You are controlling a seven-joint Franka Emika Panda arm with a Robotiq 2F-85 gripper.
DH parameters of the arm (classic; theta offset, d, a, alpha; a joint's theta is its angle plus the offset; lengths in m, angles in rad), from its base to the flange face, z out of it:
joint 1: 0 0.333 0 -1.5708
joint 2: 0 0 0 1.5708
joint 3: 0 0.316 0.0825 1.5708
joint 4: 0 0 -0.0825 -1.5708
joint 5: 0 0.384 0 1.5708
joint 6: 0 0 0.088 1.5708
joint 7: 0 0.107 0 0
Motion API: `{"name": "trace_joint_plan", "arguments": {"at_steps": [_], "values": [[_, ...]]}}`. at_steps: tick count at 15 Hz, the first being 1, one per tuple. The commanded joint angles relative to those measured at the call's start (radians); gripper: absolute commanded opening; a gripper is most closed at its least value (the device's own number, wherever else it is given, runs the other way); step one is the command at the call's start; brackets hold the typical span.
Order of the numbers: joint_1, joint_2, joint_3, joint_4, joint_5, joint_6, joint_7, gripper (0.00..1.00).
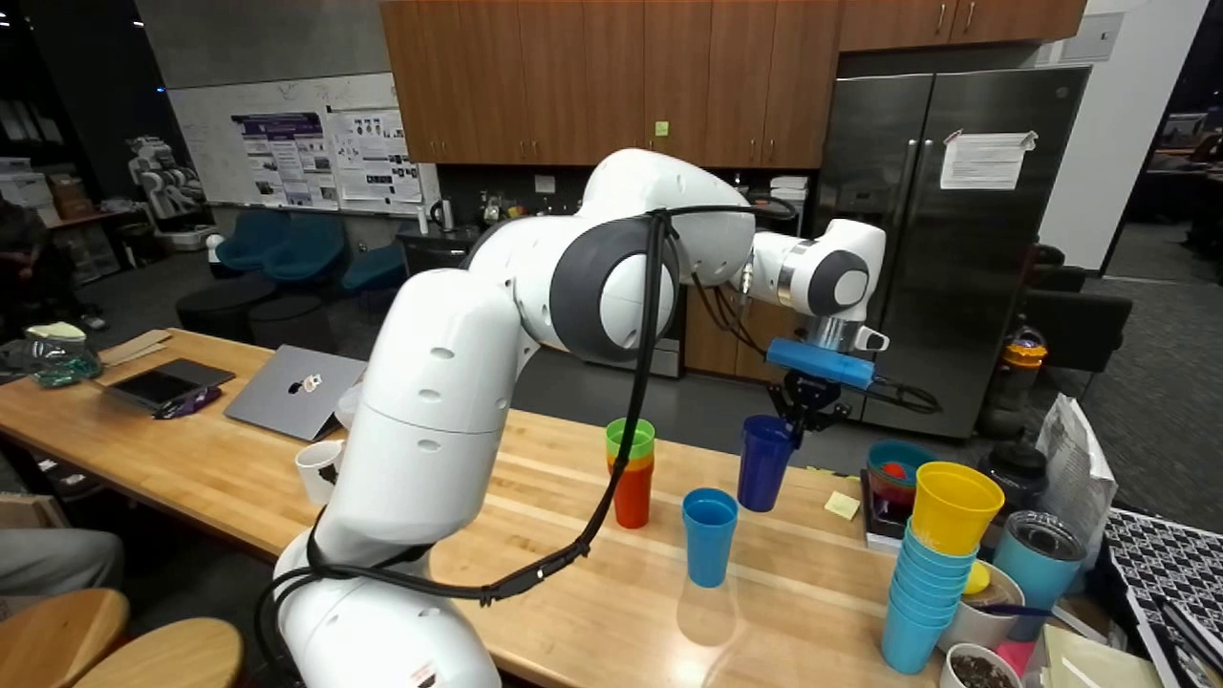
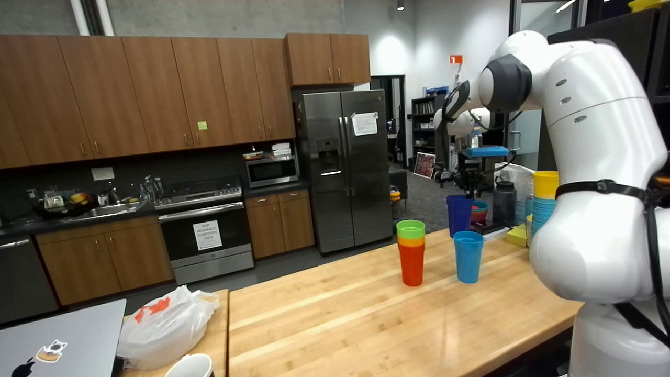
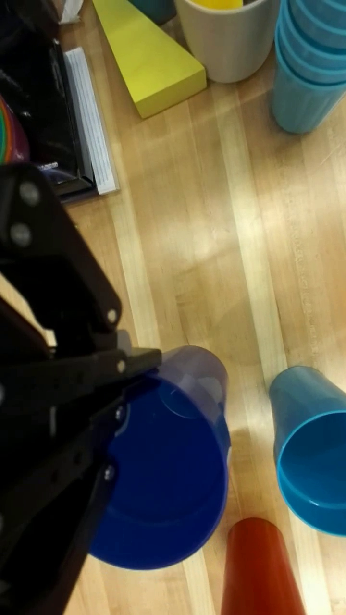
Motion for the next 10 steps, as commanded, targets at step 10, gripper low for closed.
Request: {"name": "trace_joint_plan", "arguments": {"at_steps": [10], "values": [[-0.012,0.091,0.024,0.109,-0.039,0.046,0.089,0.01]]}}
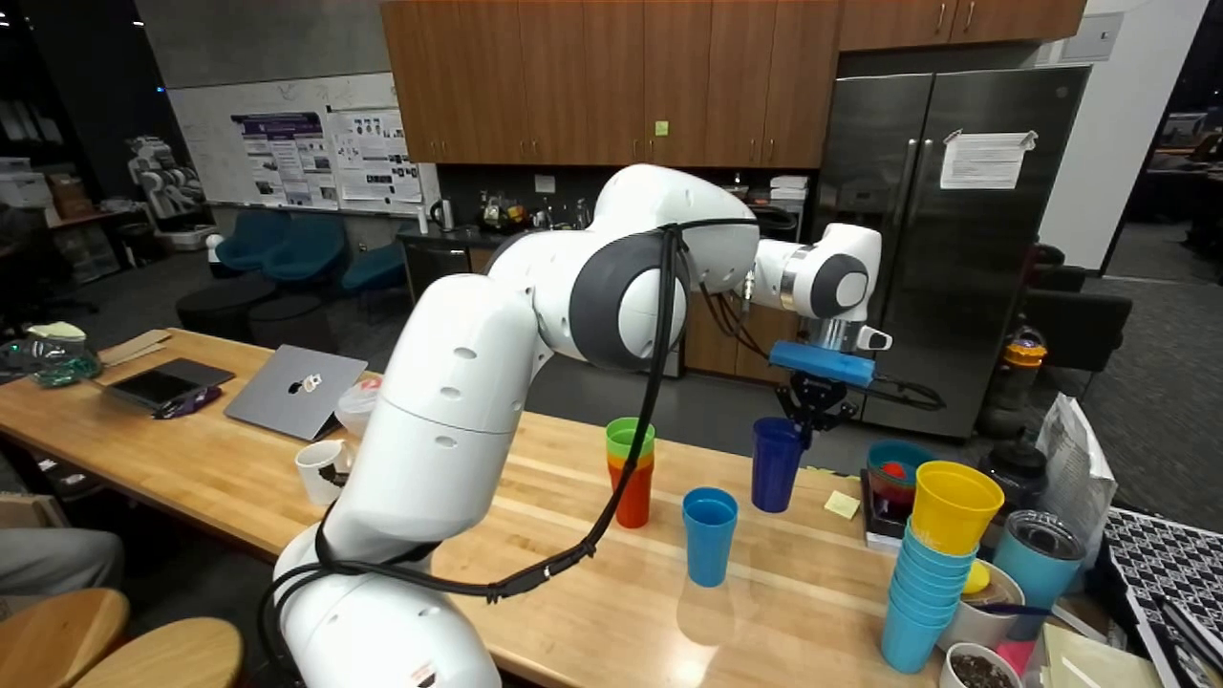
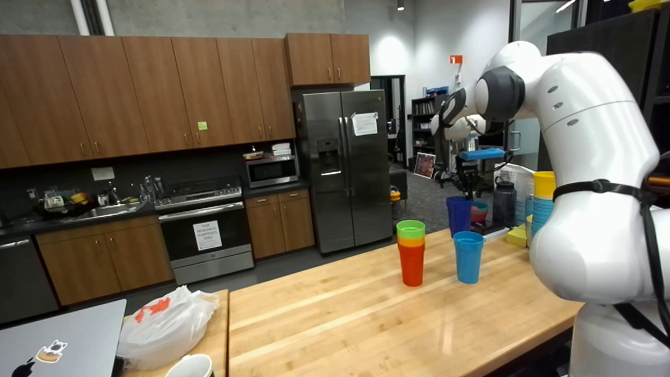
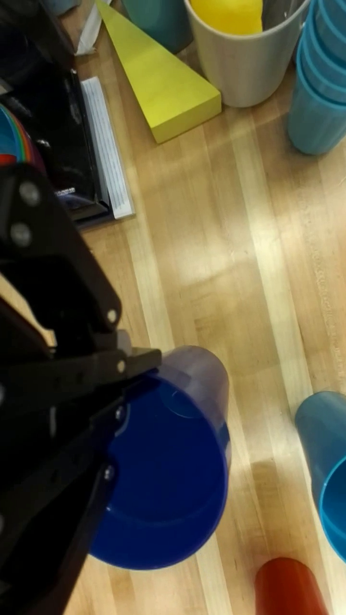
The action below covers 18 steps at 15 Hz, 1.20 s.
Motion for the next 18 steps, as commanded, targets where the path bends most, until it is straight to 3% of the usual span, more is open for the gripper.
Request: {"name": "trace_joint_plan", "arguments": {"at_steps": [1,8,18], "values": [[-0.012,0.028,0.02,0.031,0.003,0.047,0.035,0.01],[-0.013,0.059,0.034,0.023,0.009,0.146,0.062,0.01],[-0.015,0.116,0.053,0.03,0.022,0.2,0.068,0.01]]}}
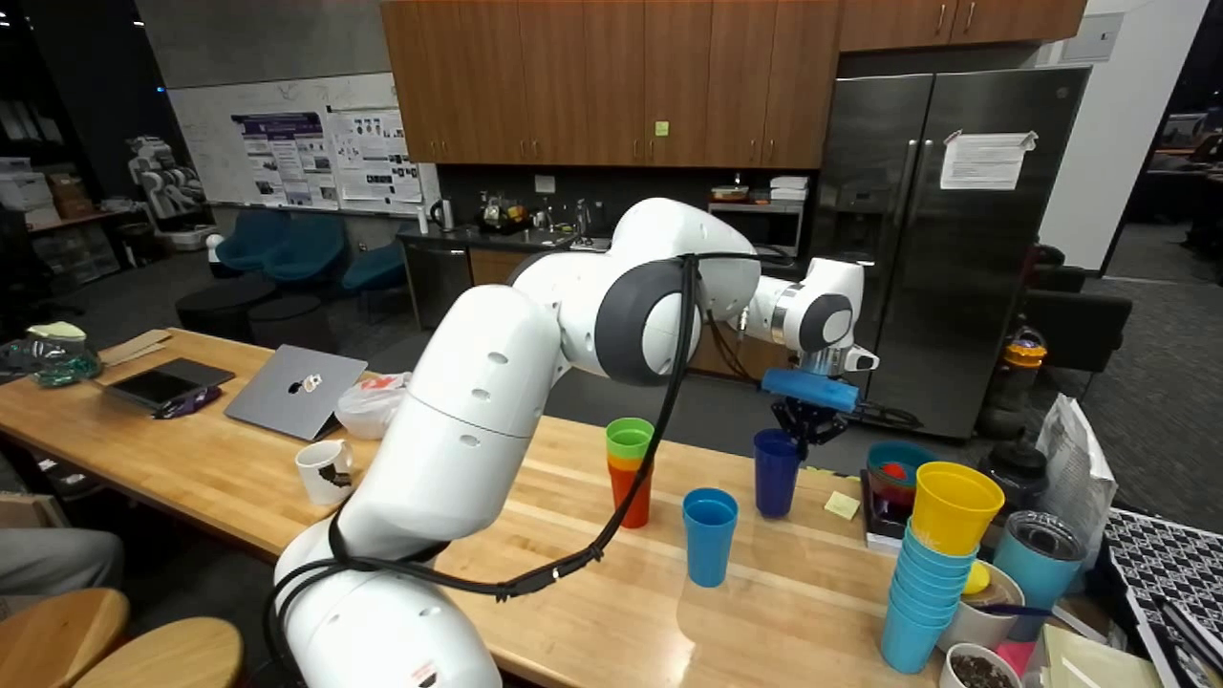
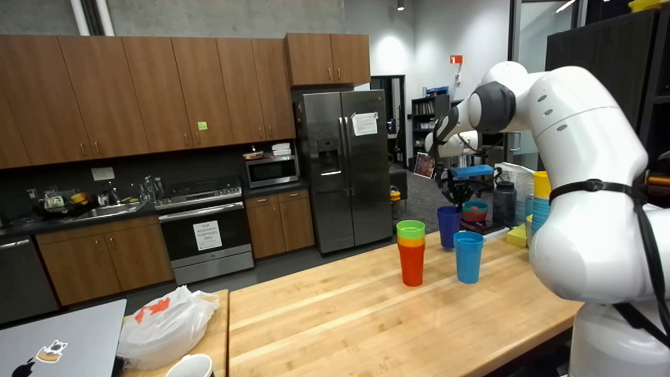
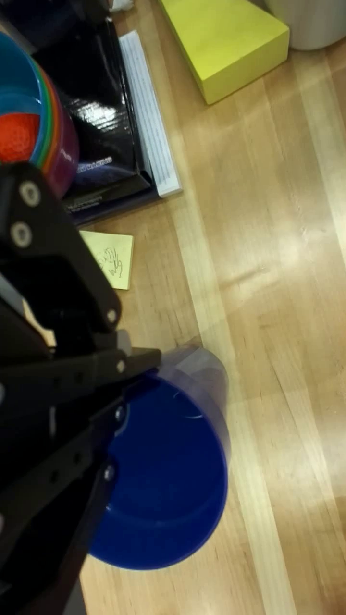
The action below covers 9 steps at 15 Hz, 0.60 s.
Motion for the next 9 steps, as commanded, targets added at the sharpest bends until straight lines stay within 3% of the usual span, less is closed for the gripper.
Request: {"name": "trace_joint_plan", "arguments": {"at_steps": [1,4,5,6,9], "values": [[-0.015,0.021,0.019,0.023,0.017,0.011,0.011,0.01],[-0.016,0.025,0.023,0.019,0.02,0.015,0.014,0.03],[-0.017,0.026,0.024,0.02,0.022,0.014,0.013,0.29],[-0.017,0.027,0.024,0.022,0.024,0.013,0.011,0.29],[-0.02,0.011,0.023,0.004,0.03,0.015,0.009,0.47]]}}
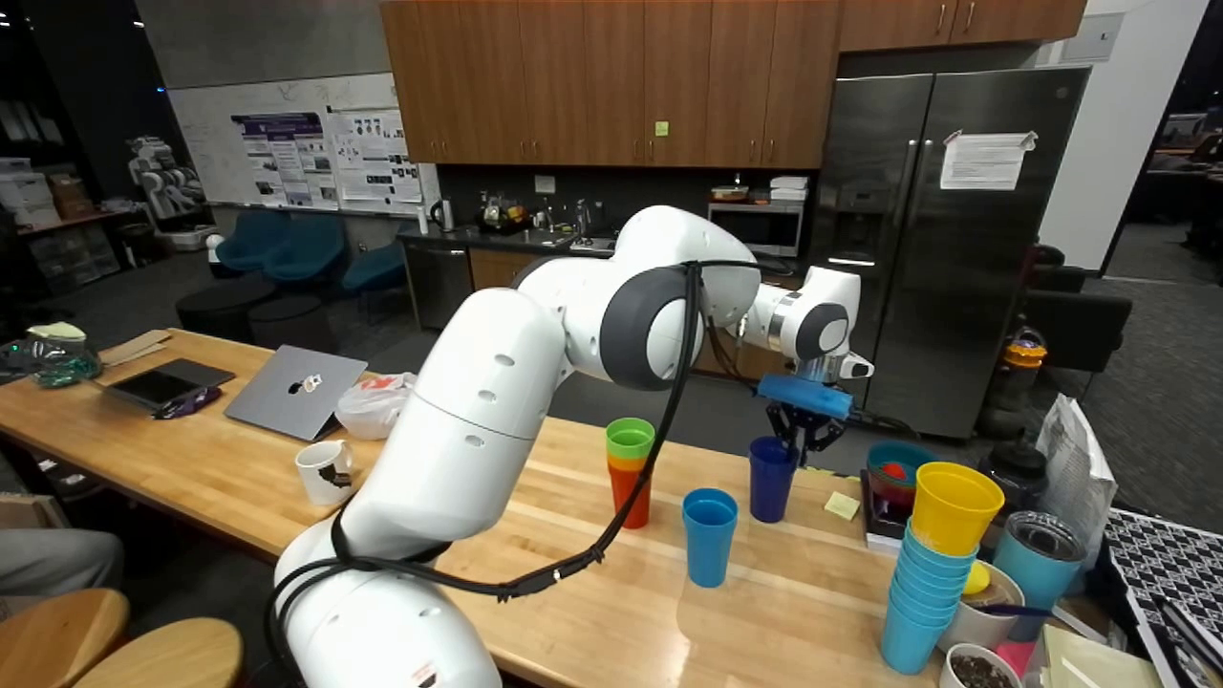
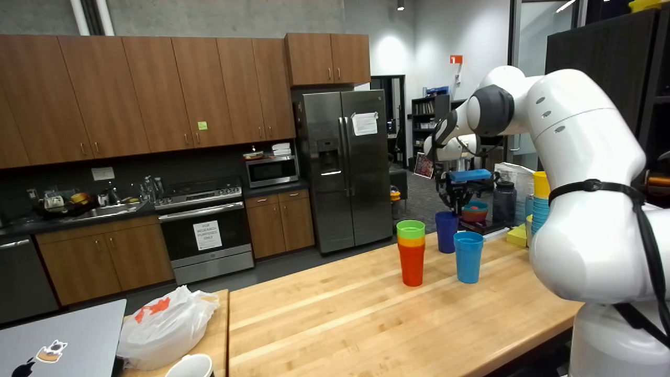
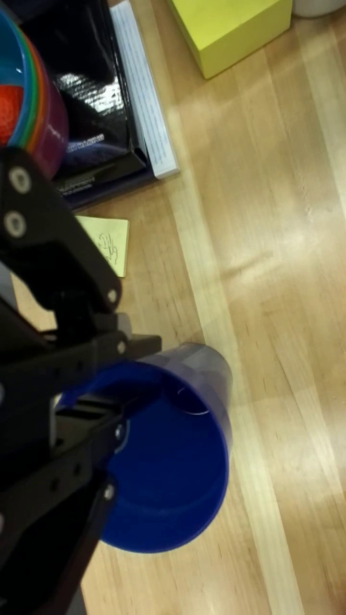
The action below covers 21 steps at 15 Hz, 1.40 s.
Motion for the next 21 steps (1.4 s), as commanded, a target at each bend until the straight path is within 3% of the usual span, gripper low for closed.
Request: {"name": "trace_joint_plan", "arguments": {"at_steps": [1,8,14,21], "values": [[-0.02,-0.022,0.012,-0.006,0.014,-0.001,0.002,0.53],[-0.033,-0.215,-0.012,-0.089,-0.004,-0.011,-0.007,1.0],[0.003,-0.38,-0.017,-0.125,-0.022,-0.034,0.005,1.0],[0.081,-0.445,0.006,-0.154,-0.031,-0.045,0.011,1.0]]}}
